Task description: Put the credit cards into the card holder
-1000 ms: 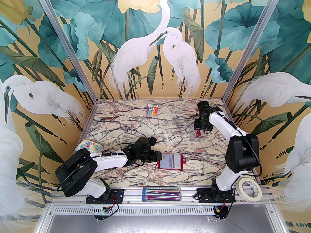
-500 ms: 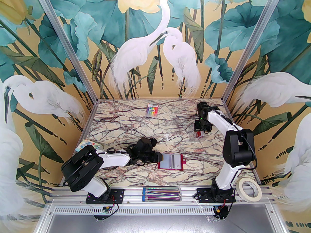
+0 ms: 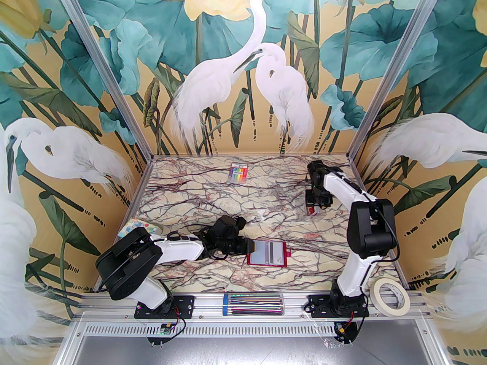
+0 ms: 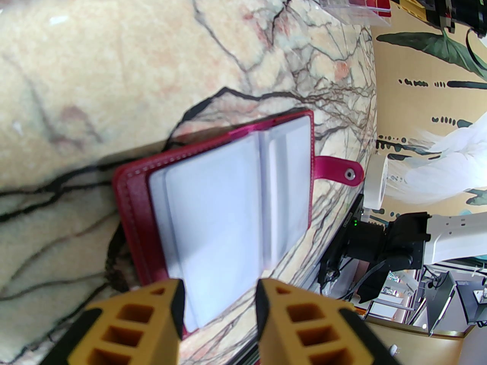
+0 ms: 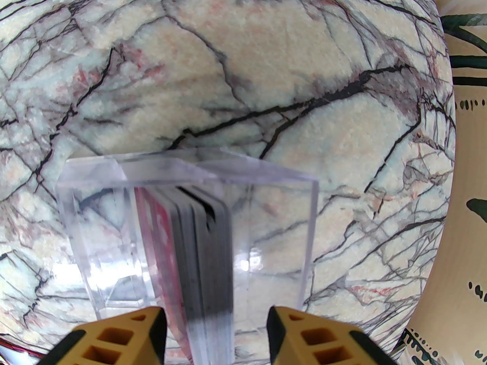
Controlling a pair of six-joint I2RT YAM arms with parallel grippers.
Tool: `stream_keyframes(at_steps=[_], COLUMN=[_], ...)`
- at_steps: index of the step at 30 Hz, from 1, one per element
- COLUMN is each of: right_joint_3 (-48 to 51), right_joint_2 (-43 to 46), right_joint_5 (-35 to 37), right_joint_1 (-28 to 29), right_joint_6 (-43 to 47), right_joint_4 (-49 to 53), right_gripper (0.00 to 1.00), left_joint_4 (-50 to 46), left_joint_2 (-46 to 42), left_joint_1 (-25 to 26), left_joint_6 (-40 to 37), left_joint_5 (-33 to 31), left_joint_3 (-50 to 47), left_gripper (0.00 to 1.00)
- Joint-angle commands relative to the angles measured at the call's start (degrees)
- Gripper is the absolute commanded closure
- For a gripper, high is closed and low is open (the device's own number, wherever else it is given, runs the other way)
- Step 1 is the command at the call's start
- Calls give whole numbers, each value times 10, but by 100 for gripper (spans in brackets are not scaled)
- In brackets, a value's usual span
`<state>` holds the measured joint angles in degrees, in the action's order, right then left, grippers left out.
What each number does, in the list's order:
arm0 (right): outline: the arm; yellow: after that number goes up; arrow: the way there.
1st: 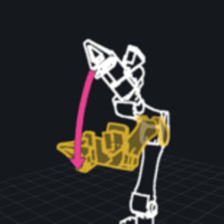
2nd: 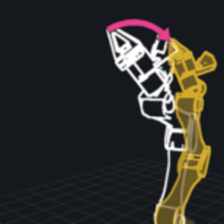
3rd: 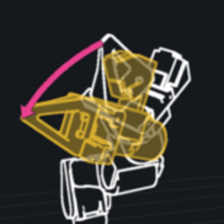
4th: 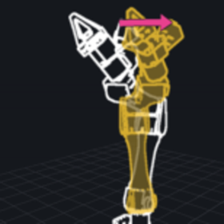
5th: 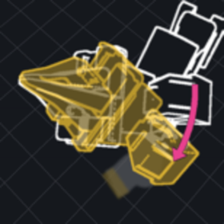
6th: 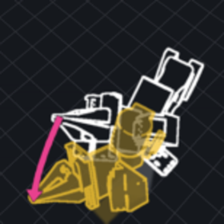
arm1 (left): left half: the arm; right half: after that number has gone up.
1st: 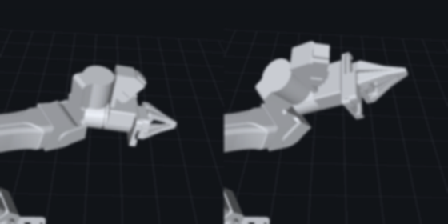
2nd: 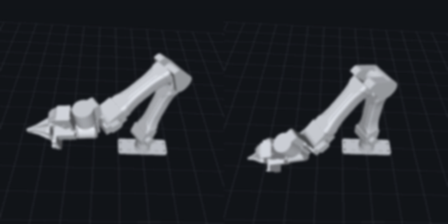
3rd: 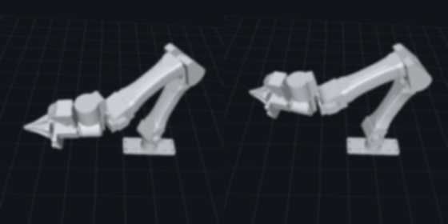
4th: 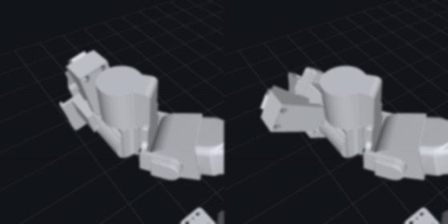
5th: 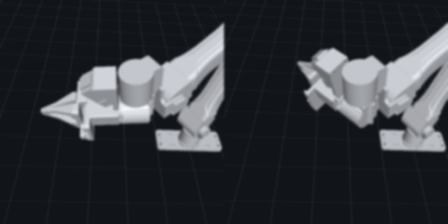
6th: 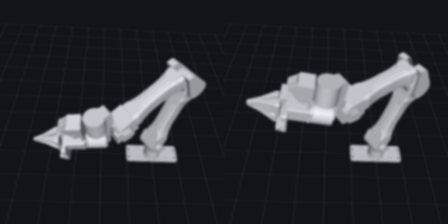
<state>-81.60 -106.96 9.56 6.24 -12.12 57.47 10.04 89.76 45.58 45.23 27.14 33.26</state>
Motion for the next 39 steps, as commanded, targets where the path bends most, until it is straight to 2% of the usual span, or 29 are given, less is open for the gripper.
stream_keyframes(at_steps=[1, 15, 39], right_joint_3=[-13, -15, -18], right_joint_2=[-11, -2, 34], right_joint_5=[14, 54, 64], right_joint_1=[-4, -4, -4], right_joint_6=[0, -5, -7], right_joint_4=[4, 8, 17], right_gripper=[51, 55, 65], left_joint_4=[0, 0, 2], left_joint_2=[11, 12, 13], left_joint_1=[-4, -4, -4], left_joint_6=[-9, -11, -8], left_joint_5=[-7, -6, -4], left_joint_3=[8, 8, 8], left_gripper=[63, 63, 63])
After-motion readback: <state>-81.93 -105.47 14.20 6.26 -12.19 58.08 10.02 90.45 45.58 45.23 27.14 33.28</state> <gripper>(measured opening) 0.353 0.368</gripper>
